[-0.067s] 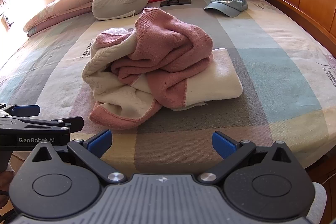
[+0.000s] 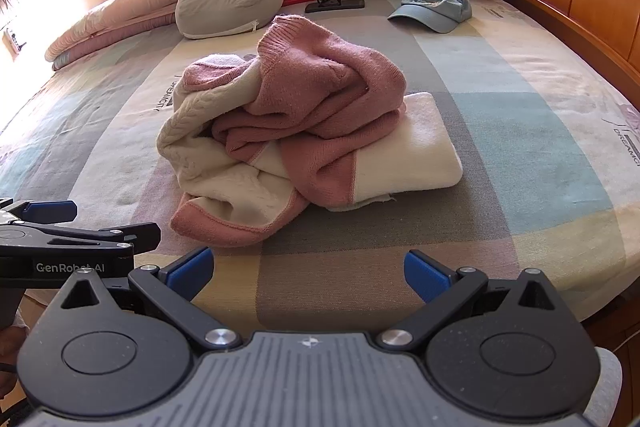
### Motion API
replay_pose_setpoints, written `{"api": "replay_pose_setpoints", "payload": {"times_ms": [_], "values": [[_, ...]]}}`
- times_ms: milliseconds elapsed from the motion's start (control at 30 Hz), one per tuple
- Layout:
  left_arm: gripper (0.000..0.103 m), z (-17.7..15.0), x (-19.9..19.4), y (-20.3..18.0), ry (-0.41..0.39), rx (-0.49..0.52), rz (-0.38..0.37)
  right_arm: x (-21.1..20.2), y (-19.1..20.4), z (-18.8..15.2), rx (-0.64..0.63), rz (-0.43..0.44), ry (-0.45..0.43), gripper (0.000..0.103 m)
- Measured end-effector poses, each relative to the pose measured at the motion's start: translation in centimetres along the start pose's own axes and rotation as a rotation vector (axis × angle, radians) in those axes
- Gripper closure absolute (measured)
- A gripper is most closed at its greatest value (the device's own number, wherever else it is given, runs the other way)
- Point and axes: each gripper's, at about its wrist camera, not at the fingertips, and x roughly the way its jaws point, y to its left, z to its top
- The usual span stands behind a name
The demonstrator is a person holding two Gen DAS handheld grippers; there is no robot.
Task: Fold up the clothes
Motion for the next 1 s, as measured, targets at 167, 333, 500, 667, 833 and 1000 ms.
{"api": "replay_pose_setpoints", "payload": {"times_ms": [167, 333, 500, 667, 833, 1000], "values": [[0.001, -0.07, 0.08, -0.21, -0.003, 0.0, 0.001, 0.09, 0.16, 0.01, -0.002, -0.002, 0.002, 0.0], [0.001, -0.15, 0.16, -0.21, -0.007, -0.002, -0.002, -0.15, -0.03, -0.08, 0.003, -0.002, -0.002, 0.0], [0.001, -0.24, -0.04, -0.12, -0.005, -0.002, -0.007, -0.02, 0.08, -0.04, 0.002, -0.004, -0.008, 0.0], [0.001, -0.28, 0.03, -0.2, -0.003, 0.001, -0.007, -0.18, -0.03, -0.05, 0.01, -0.003, -0.011, 0.0], [0.001, -0.29, -0.01, -0.22, -0.003, 0.002, -0.01, -0.22, -0.32, 0.01, 0.027, 0.004, -0.014, 0.0], [0.001, -0.2, -0.04, -0.26, -0.003, 0.004, -0.011, -0.33, -0.21, -0.03, 0.026, 0.004, -0.017, 0.0]]}}
